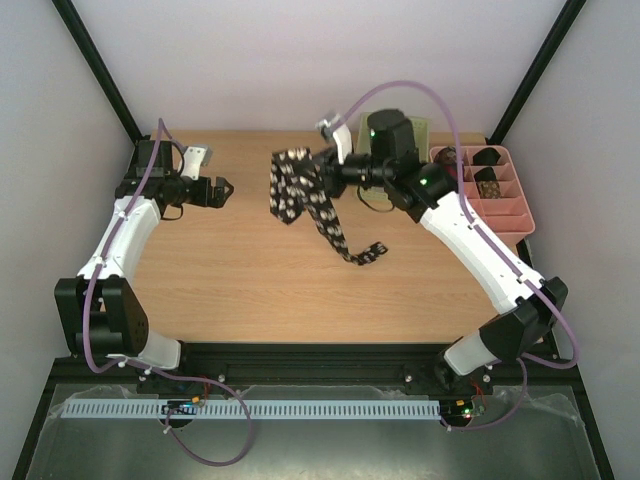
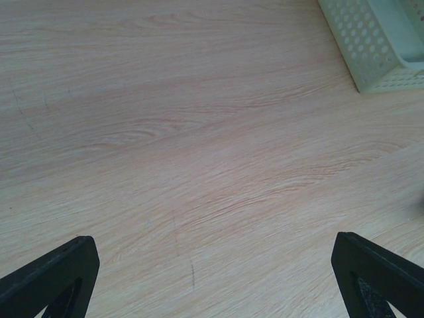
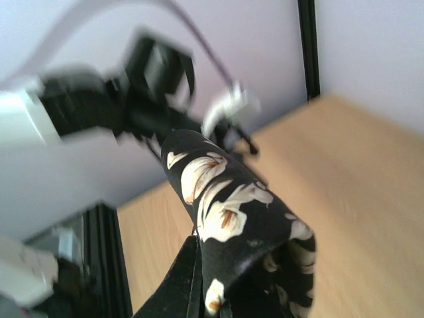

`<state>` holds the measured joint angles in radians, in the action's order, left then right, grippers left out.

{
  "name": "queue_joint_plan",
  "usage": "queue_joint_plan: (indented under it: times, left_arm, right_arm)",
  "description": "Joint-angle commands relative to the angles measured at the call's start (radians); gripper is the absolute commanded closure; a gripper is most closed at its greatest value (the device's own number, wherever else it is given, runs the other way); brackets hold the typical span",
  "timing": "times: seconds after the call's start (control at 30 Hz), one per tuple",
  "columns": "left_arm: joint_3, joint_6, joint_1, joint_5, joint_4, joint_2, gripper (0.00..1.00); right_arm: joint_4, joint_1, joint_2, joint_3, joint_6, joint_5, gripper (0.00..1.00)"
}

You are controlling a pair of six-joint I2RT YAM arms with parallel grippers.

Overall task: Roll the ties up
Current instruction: Smooth out the tie at the center of the board.

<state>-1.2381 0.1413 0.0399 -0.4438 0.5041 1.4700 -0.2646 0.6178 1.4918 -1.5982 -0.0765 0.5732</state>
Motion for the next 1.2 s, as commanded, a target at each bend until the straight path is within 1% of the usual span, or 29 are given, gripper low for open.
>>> queue_joint_plan:
  times: [0.0, 0.07, 0.13, 0.2, 0.27, 0.3, 0.33, 0.4, 0.43, 0.53, 0.6, 0.63, 0.73, 0.87, 0.9, 0.93, 0.97, 1.0, 1.07, 1.1, 1.17]
  left_arm:
    - [-0.007, -0.016, 0.006, -0.036, -0.043, 0.002, 0.01]
    - [-0.021, -0.016, 0.006, -0.044, -0.045, 0.011, 0.01]
    - [-0.035, -0.008, 0.005, -0.050, -0.040, 0.025, 0.01]
    - [-0.037, 0.001, 0.004, -0.054, -0.038, 0.032, 0.01]
    - [-0.027, 0.015, -0.002, -0.066, -0.038, 0.034, 0.01]
    - [-0.019, 0.025, -0.009, -0.070, -0.038, 0.034, 0.01]
    - [-0.012, 0.041, -0.020, -0.075, -0.036, 0.032, 0.01]
    - [0.010, 0.090, -0.056, -0.075, -0.020, 0.029, 0.01]
    - [0.024, 0.121, -0.084, -0.066, -0.012, 0.026, 0.01]
    - [0.087, 0.231, -0.172, -0.040, 0.010, 0.020, 0.03]
    - [0.122, 0.306, -0.221, -0.034, 0.039, 0.027, 0.06]
    - [0.132, 0.340, -0.241, -0.037, 0.057, 0.037, 0.07]
    - [0.154, 0.427, -0.266, -0.042, 0.099, 0.066, 0.12]
    - [0.188, 0.478, -0.291, -0.010, 0.052, 0.098, 0.18]
    - [0.182, 0.486, -0.305, 0.002, 0.047, 0.116, 0.20]
    - [0.172, 0.488, -0.325, 0.021, 0.041, 0.141, 0.24]
    - [0.149, 0.483, -0.343, 0.034, 0.035, 0.166, 0.28]
    - [0.127, 0.475, -0.358, 0.040, 0.028, 0.197, 0.31]
    - [0.076, 0.447, -0.396, 0.059, 0.016, 0.262, 0.35]
    - [0.046, 0.430, -0.414, 0.076, 0.012, 0.299, 0.37]
    - [-0.013, 0.397, -0.448, 0.102, 0.013, 0.368, 0.41]
  right_arm:
    - [0.174, 0.008, -0.006, -0.224, -0.217, -0.004, 0.99]
    - [0.184, 0.007, -0.034, -0.229, -0.227, -0.112, 0.99]
    - [0.138, 0.006, -0.100, -0.181, -0.176, -0.327, 0.99]
    - [0.107, 0.000, -0.195, -0.037, -0.094, -0.540, 0.98]
    - [0.046, -0.004, -0.314, 0.150, 0.034, -0.624, 0.99]
    - [0.019, -0.006, -0.349, 0.254, 0.068, -0.691, 0.98]
    - [-0.003, -0.012, -0.407, 0.361, 0.079, -0.756, 0.98]
    - [-0.065, -0.023, -0.468, 0.555, 0.113, -0.813, 0.99]
    - [-0.082, -0.027, -0.489, 0.624, 0.101, -0.837, 0.98]
    - [-0.133, -0.030, -0.503, 0.735, 0.086, -0.803, 0.99]
    - [-0.157, -0.032, -0.494, 0.761, 0.067, -0.786, 0.98]
    - [-0.168, -0.032, -0.486, 0.765, 0.064, -0.778, 0.96]
    - [-0.158, -0.046, -0.494, 0.798, 0.077, -0.801, 0.94]
    - [-0.160, -0.086, -0.499, 0.796, 0.118, -0.815, 0.93]
    - [-0.163, -0.088, -0.494, 0.792, 0.145, -0.813, 0.89]
    - [-0.164, -0.088, -0.490, 0.794, 0.181, -0.807, 0.83]
    - [-0.162, -0.087, -0.487, 0.802, 0.225, -0.797, 0.80]
    - [-0.162, -0.088, -0.487, 0.810, 0.267, -0.792, 0.82]
    - [-0.175, -0.090, -0.497, 0.823, 0.334, -0.777, 0.96]
    - [-0.186, -0.091, -0.506, 0.827, 0.355, -0.768, 0.98]
    - [-0.205, -0.093, -0.536, 0.834, 0.385, -0.762, 0.99]
